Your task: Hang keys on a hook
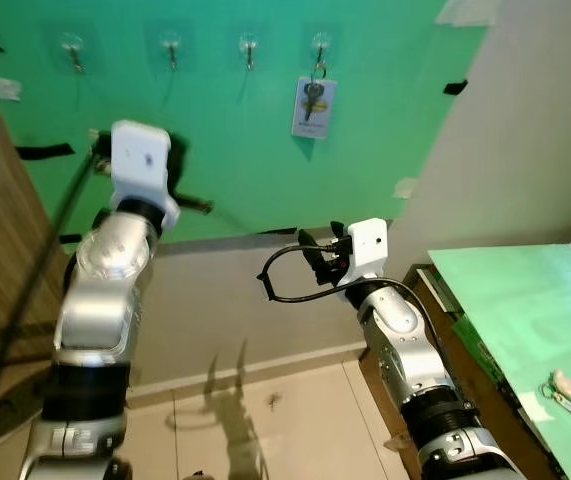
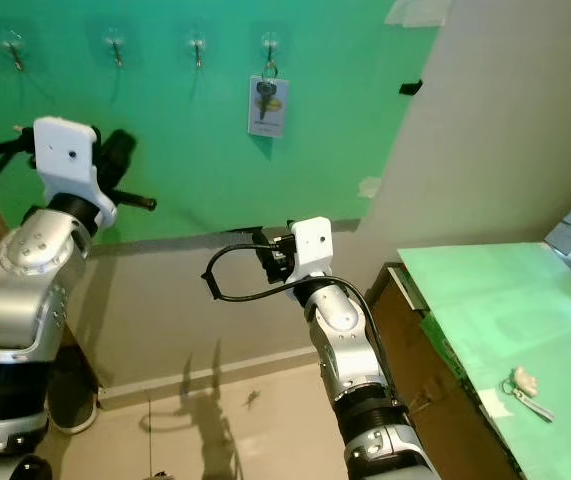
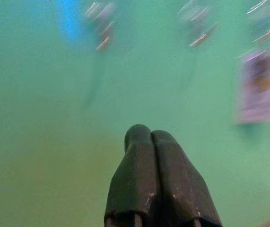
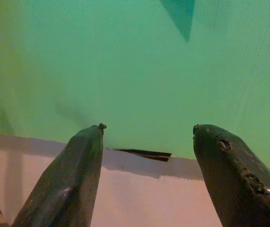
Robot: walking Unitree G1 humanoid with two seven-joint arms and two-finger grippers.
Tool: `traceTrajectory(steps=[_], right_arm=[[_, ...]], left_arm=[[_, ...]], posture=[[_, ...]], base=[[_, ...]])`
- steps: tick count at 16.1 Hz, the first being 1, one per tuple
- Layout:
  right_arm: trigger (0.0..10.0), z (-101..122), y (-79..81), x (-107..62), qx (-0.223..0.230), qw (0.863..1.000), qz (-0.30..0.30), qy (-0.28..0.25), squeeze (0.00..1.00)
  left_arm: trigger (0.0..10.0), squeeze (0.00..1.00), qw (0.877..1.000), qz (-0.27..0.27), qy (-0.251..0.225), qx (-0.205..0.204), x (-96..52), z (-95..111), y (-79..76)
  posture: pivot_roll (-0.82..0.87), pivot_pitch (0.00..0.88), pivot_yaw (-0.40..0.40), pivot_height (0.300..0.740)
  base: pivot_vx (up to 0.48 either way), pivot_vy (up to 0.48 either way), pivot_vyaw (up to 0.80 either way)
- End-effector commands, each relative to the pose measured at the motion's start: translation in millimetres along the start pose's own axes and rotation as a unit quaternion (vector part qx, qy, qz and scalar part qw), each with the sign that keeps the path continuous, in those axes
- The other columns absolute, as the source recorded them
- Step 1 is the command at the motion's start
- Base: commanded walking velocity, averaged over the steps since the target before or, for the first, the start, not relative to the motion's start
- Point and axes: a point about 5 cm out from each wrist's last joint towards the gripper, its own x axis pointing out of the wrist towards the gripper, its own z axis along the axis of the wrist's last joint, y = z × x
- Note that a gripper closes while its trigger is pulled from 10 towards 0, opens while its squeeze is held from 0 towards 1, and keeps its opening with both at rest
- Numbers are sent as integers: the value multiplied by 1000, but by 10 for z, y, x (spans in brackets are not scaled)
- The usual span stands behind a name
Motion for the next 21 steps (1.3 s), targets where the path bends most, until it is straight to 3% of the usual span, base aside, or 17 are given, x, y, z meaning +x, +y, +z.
traceTrajectory(steps=[1, 3, 5, 7, 8, 10, 13, 15, 16, 17, 21], right_arm=[[10000, 18, -40, 17, -2, 1000, -3, 3, 173], [10000, 8, -11, 16, 1, 1000, 2, 4, 173], [10000, 8, -6, 3, 0, 1000, 1, 2, 173], [10000, 42, -73, -18, -10, 1000, -24, -6, 165], [10000, 51, -166, -78, -10, 999, -49, -8, 173], [10000, 9, -249, -167, -25, 998, -66, -4, 176], [10000, -44, -336, -262, -41, 994, -98, 6, 180], [10000, -62, -353, -298, -46, 993, -110, 10, 192], [10000, -72, -348, -312, -48, 993, -110, 12, 675], [10000, -73, -342, -326, -55, 992, -110, 11, 1000], [10000, -85, -383, -384, -74, 988, -132, 12, 1000]], left_arm=[[10000, 0, 999, -31, -10, -23, 43, 93, 55], [10000, 0, 997, -57, -27, -41, 119, 243, 224], [10000, 0, 997, -76, -26, -16, 140, 293, 226], [10000, 0, 995, -103, 13, 2, 32, 41, 48], [10000, 0, 991, -127, 29, -36, -122, -158, -116], [10000, 0, 988, -140, 45, -41, -257, -350, -289], [10000, 0, 988, -120, 67, -74, -312, -632, -500], [10000, 0, 988, -106, 76, -81, -334, -732, -533], [10000, 1000, 989, -92, 82, -86, -334, -777, -523], [10000, 1000, 989, -90, 86, -83, -332, -805, -527], [10000, 1000, 991, -78, 101, -50, -296, -928, -494]], posture=[[140, 0, -77, 740], [135, 0, -72, 740], [120, 0, -52, 740], [108, 0, -43, 740], [98, 0, -37, 740], [89, 0, -35, 740], [79, 0, -40, 740], [74, 0, -43, 740], [67, 0, -41, 740], [62, 0, -39, 740], [35, 0, -30, 740]], base=[[0, 0, 0], [0, 0, 0], [0, 0, 0], [0, 0, 0], [0, 0, -763], [0, -231, -744], [0, -464, -729], [122, -439, -703], [0, 0, -706], [0, 0, -706], [0, 0, -725]])
